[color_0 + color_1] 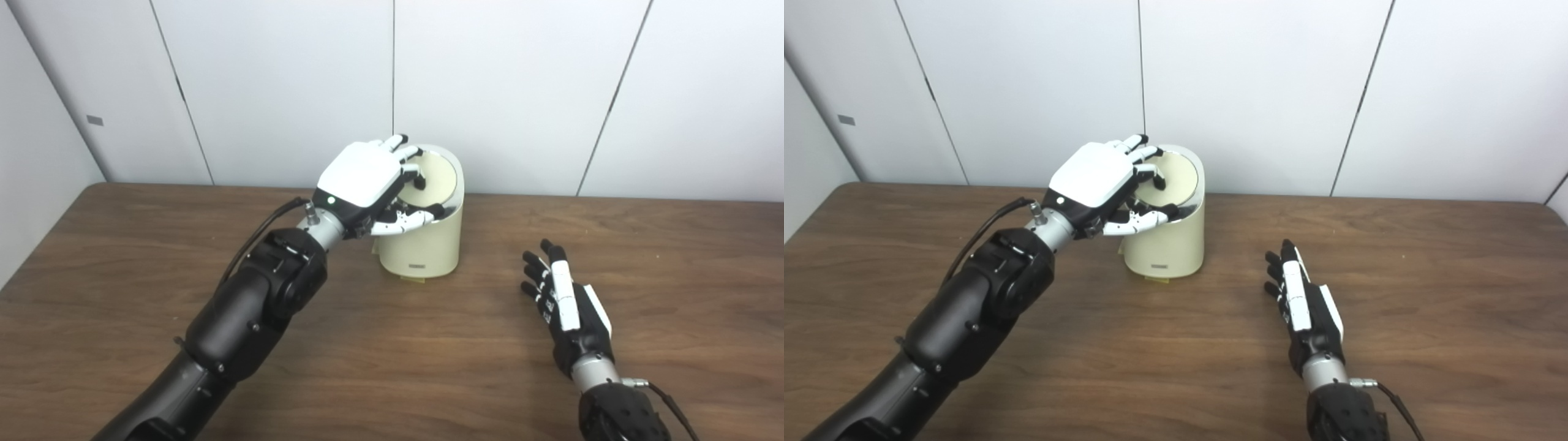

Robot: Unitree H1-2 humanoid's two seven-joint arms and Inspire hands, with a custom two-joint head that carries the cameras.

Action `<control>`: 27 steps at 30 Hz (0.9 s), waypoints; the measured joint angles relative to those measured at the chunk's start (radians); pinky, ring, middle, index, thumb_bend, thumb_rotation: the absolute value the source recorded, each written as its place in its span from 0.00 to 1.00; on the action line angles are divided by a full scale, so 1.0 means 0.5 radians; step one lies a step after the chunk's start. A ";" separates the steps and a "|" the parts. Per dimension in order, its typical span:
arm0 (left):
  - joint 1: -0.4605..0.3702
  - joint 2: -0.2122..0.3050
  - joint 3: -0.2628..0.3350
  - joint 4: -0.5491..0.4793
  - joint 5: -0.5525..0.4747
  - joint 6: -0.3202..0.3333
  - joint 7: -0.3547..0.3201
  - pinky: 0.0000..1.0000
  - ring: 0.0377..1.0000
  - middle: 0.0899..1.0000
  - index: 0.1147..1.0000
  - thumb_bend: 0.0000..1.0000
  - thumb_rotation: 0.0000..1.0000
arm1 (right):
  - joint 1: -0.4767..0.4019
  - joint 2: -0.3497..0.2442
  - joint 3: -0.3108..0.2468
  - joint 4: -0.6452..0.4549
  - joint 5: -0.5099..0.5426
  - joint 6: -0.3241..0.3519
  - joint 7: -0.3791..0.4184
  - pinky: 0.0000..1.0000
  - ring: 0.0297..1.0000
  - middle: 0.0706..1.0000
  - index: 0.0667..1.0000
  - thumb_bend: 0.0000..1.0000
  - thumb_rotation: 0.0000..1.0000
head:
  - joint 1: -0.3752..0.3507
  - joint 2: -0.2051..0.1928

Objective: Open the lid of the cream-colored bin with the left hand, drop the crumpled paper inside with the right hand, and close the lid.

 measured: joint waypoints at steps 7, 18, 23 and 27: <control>-0.024 0.029 -0.117 0.005 0.243 0.000 0.004 0.95 0.98 0.93 0.65 0.58 1.00 | 0.012 0.002 -0.003 -0.040 0.001 0.045 0.016 0.92 0.95 0.93 1.00 0.63 1.00 | -0.003 0.025; 0.224 -0.028 0.119 -0.133 0.041 0.020 0.170 0.84 0.88 0.82 0.69 0.46 0.87 | 0.013 0.001 -0.028 -0.053 0.012 0.048 0.026 0.93 0.94 0.93 1.00 0.65 1.00 | 0.015 -0.003; 0.433 -0.145 0.331 -0.294 -0.171 0.077 0.199 0.79 0.86 0.84 0.82 0.42 0.75 | 0.016 -0.013 -0.032 -0.051 0.019 0.046 0.044 0.89 0.90 0.90 1.00 0.64 1.00 | 0.025 -0.018; 0.558 -0.281 0.625 -0.518 -0.615 0.178 0.203 0.77 0.86 0.83 0.89 0.43 0.69 | 0.023 -0.025 -0.031 -0.051 0.021 0.046 0.064 0.88 0.91 0.91 1.00 0.63 1.00 | 0.025 -0.073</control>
